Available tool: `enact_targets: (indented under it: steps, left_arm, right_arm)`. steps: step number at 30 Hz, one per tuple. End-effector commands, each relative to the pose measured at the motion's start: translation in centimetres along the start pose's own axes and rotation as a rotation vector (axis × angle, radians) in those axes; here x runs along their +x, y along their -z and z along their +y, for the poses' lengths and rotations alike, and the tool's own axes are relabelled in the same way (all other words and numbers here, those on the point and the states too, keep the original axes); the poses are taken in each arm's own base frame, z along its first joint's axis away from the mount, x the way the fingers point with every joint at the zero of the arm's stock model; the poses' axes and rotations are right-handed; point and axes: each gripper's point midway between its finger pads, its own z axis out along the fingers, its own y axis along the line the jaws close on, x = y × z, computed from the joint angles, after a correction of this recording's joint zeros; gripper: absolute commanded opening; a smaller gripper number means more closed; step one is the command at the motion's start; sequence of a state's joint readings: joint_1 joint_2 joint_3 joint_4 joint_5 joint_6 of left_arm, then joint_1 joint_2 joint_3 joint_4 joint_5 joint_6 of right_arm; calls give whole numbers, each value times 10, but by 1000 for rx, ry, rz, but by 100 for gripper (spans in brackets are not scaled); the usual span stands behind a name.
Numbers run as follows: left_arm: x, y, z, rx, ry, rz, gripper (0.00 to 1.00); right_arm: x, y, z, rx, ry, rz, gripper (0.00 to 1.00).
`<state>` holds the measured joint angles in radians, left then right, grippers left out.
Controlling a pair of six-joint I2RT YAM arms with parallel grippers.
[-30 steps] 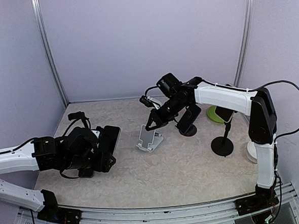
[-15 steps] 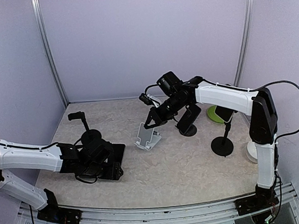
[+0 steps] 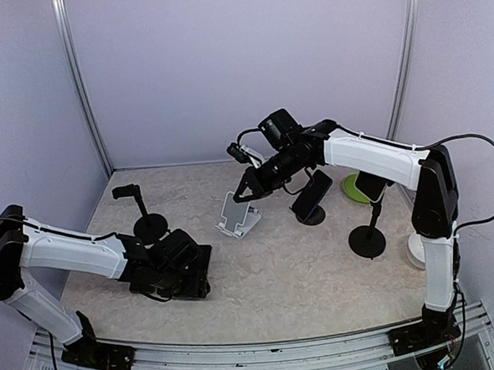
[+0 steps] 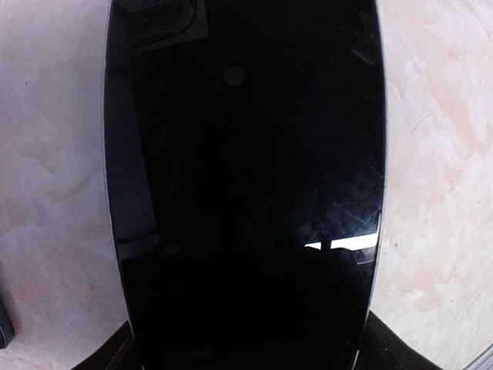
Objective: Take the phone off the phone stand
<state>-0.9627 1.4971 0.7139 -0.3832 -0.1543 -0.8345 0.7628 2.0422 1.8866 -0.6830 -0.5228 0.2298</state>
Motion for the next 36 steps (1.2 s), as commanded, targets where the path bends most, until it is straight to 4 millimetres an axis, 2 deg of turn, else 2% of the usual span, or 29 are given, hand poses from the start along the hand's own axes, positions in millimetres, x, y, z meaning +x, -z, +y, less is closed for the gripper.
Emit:
enact_targets:
  steps: [1,4,8,9,15,22,28,33,36]
  left_arm:
    - [-5,0,-6,-3,27,-3,74]
    - [-6,1,-3,-18,32,-7,80]
    - [-12,2,-8,-7,26,-14,98]
    - [-13,3,-10,-3,21,-13,99]
    - [-33,22,-16,25,14,-85,99]
    - [-65,77,-12,82,10,-279,99]
    - [-80,115,-4,177,10,-437,99]
    - [-82,128,2,220,-49,-505,99]
    - [-88,130,0,214,-151,-562,98]
  right_arm:
    - [-28,9,8,-15,47,-78,0]
    - [-34,7,8,-18,53,-90,0]
    - [-38,2,5,-13,58,-97,0]
    - [-39,1,3,-8,60,-100,0]
    - [-51,-7,1,-6,83,-132,0]
    - [-57,-38,-1,-31,127,-131,0]
    - [-59,-66,-4,-56,159,-133,0]
    - [-55,-87,-6,-76,214,-122,0]
    - [-54,-90,-5,-88,215,-119,0]
